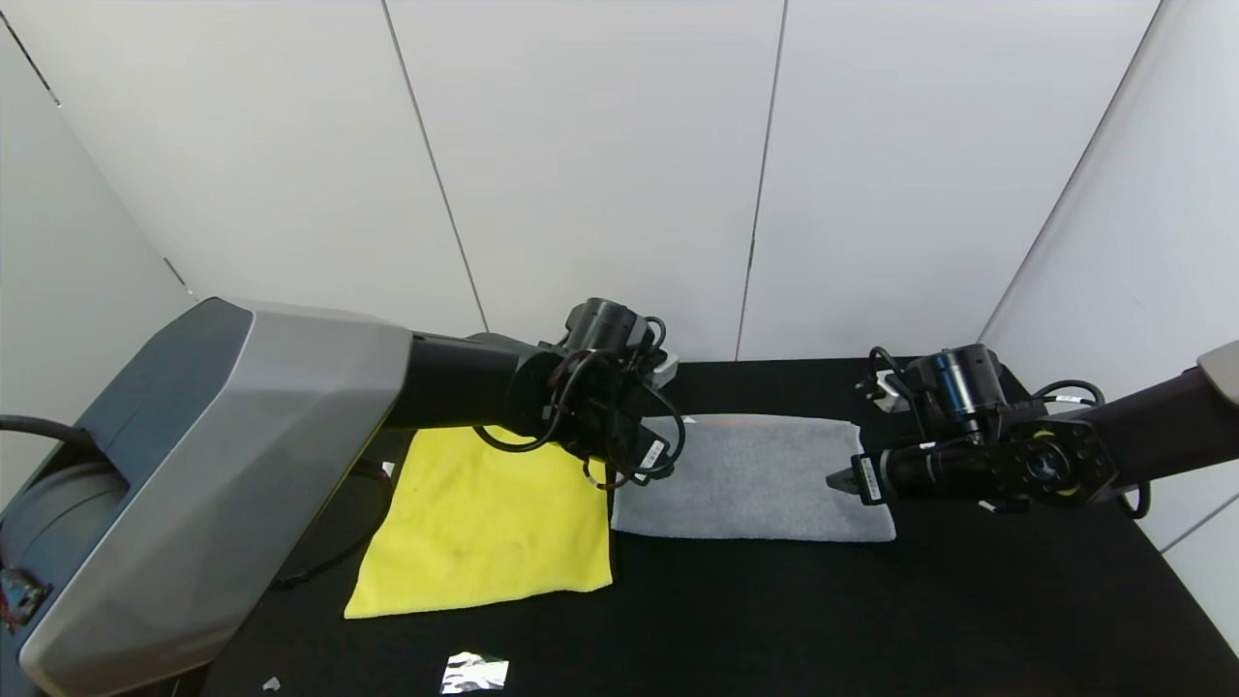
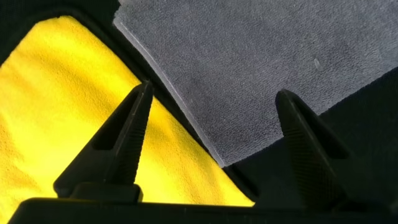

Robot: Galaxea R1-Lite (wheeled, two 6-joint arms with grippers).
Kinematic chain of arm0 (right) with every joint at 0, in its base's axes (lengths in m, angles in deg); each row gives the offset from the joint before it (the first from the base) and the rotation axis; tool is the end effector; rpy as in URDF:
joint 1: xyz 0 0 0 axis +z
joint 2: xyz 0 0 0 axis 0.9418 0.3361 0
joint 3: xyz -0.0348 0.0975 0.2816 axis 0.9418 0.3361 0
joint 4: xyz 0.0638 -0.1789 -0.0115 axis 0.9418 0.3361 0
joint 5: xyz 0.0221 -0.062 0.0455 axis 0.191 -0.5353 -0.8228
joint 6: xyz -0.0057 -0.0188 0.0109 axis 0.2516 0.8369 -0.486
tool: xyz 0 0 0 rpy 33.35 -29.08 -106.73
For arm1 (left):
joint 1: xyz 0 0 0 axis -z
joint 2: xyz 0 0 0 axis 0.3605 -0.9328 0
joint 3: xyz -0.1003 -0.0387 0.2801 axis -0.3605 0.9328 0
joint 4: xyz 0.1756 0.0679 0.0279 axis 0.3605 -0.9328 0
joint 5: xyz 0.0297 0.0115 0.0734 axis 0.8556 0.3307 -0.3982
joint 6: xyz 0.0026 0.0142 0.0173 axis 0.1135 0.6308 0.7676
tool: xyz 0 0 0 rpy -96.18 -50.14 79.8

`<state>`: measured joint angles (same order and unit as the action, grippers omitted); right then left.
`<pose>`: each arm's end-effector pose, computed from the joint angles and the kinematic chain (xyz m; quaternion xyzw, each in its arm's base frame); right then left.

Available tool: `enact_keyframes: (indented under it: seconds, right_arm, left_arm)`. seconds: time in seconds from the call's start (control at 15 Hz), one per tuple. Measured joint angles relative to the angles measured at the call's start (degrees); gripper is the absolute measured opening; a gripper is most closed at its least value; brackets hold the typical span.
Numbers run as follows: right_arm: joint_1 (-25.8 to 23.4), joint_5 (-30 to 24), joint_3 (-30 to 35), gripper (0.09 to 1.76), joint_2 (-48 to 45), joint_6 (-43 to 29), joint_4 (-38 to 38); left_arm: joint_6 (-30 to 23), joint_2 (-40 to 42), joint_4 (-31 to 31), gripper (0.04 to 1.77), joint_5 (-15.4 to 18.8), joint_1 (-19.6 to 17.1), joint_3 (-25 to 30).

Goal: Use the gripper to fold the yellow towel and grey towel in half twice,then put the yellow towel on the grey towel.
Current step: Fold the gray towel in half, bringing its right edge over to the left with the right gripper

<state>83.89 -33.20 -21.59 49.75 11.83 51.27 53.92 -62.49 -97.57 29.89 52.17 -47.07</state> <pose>0.3720 0.0902 0.0890 -0.0237 0.3811 0.1187 0.9166 0.3934 -0.2351 0.1273 0.1886 0.3577 -0.2502 0.8797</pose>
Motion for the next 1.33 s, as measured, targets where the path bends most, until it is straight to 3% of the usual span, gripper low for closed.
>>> enact_keyframes:
  seconds: [0.33,0.73,1.0,1.33]
  right_arm:
    - [0.2,2.2,-0.2,1.52,-0.3,-3.7,0.2]
    - [0.7,6.5,-1.0,1.62,1.1,-9.6,0.8]
    - [0.7,8.5,-1.8,1.66,3.1,-13.2,0.8]
    - [0.8,8.2,-1.9,1.68,3.7,-14.1,2.0]
  left_arm:
    - [-0.3,1.0,-0.6,1.56,-0.3,-0.4,0.9]
    - [-0.8,6.1,0.8,1.64,-1.0,-0.4,9.3]
    - [-2.5,8.9,13.0,1.67,-1.0,-0.5,15.8]
    - [-5.3,11.2,13.8,1.69,-0.1,-1.7,18.7]
